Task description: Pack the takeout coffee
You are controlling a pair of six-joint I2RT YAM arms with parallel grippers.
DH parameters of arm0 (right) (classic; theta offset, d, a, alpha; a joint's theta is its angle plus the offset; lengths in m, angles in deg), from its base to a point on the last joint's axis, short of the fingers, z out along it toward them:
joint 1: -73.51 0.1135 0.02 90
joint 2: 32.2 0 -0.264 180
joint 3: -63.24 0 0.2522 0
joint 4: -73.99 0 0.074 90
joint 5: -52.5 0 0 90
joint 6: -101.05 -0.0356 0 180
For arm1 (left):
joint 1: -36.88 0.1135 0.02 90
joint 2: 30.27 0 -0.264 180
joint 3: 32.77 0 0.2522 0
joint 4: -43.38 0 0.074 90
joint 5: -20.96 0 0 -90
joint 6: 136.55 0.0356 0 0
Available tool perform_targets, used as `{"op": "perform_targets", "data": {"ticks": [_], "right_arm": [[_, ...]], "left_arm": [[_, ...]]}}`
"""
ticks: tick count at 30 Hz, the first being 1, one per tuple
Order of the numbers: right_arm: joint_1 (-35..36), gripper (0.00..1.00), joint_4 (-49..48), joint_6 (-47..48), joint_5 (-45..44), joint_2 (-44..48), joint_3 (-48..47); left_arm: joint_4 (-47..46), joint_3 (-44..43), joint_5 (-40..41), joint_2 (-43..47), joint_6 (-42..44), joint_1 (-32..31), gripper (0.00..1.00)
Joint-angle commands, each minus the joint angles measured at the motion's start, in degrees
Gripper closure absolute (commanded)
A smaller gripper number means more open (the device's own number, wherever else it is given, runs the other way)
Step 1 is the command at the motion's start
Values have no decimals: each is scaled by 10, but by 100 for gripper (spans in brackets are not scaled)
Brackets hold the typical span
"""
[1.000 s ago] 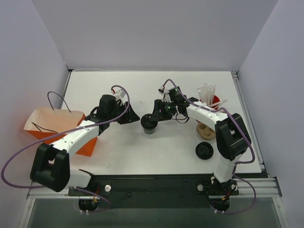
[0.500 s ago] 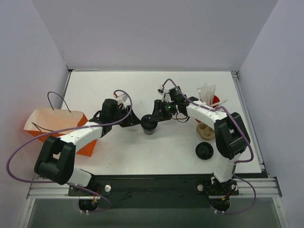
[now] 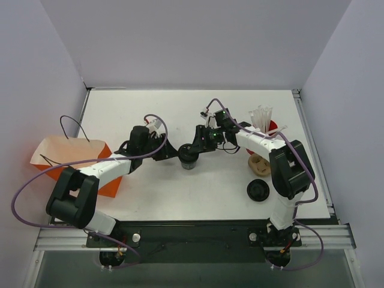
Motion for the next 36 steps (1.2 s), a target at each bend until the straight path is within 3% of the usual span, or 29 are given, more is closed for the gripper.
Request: {"op": "perform_targets", "data": {"ticks": [1,7,13,17,22,29,36], "right_arm": [[-7,62,29,8,-34,-64,48],[-8,63,-23,-7,-51,-68,123],[-5,64,-124,-34,-42,-64,191],[-5,66,-148,-65,-43,-41,209],[1,67,-171,-126,-56,-10,215],[11,67,-282,-234,-63,1,252],[28,68,-286,-266,-95,12,257]], "left_arm": [[79,9,129,-32,7,-19,55],[70,89,225,-51,-26,-77,55],[36,135,238,-64,-58,-106,55],[56,107,196,13,-49,-90,54],[114,6,171,104,-21,-79,51],[-18,60,143,144,-81,-101,51],[-84,89,144,115,-113,-104,51]]}}
